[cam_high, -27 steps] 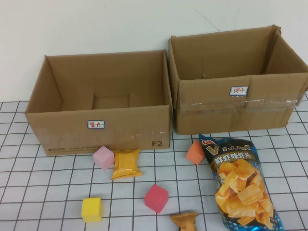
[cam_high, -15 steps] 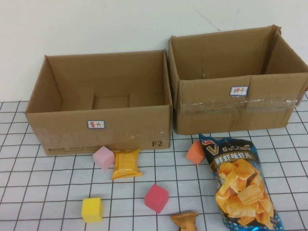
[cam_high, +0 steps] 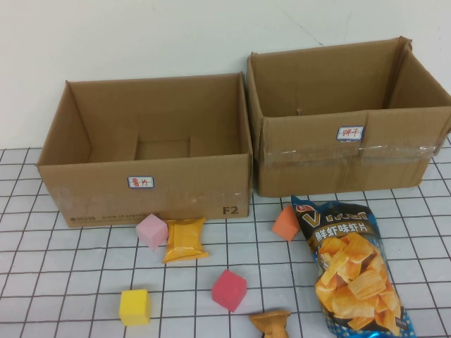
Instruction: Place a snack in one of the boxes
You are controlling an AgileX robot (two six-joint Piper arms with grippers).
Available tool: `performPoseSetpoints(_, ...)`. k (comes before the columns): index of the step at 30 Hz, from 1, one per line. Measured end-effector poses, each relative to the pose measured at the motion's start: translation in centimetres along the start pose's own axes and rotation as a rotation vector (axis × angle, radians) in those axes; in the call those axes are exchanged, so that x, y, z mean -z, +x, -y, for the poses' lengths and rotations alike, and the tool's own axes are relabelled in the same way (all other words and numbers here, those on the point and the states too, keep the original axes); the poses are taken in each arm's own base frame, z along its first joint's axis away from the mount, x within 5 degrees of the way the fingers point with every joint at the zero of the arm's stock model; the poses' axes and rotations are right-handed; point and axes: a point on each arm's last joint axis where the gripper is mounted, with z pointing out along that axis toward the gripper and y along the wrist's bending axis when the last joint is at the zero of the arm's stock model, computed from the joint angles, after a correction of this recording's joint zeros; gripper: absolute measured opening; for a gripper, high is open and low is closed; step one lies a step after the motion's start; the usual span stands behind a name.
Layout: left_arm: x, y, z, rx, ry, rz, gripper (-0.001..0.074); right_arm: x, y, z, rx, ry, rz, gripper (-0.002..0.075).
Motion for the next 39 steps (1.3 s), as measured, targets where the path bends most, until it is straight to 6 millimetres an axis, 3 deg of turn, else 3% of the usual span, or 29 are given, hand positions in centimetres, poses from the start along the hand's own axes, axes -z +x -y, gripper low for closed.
performPoseSetpoints(9,0.0,-0.1,0.0,0.0,0.001,0.015,-0.0002,0.0,-0.1,0.0,0.0,-0.001,0.009,-0.0001)
performPoseSetpoints(13,0.0,-1.0,0.0,-0.015,0.005,0.116,-0.0002,-0.2,-0.4,0.0,0.0,-0.006,0.076,-0.0001)
performPoseSetpoints(22,2.0,-5.6,0.6,-0.051,0.053,0.675,-0.0002,1.4,-4.9,-0.4,0.003,-0.048,0.616,-0.0001)
performPoseSetpoints(27,2.8,-6.4,0.7,-0.052,0.067,0.805,-0.0002,2.7,-6.3,-0.5,0.012,-0.06,0.819,-0.0001)
performPoseSetpoints(34,3.1,-6.8,0.7,-0.02,0.074,0.856,-0.0002,2.8,-6.4,-0.5,0.092,-0.025,0.831,-0.0001)
performPoseSetpoints(39,2.9,-6.8,0.5,0.043,0.075,0.779,-0.0002,3.7,-8.0,-0.6,0.154,-0.001,0.694,-0.0001)
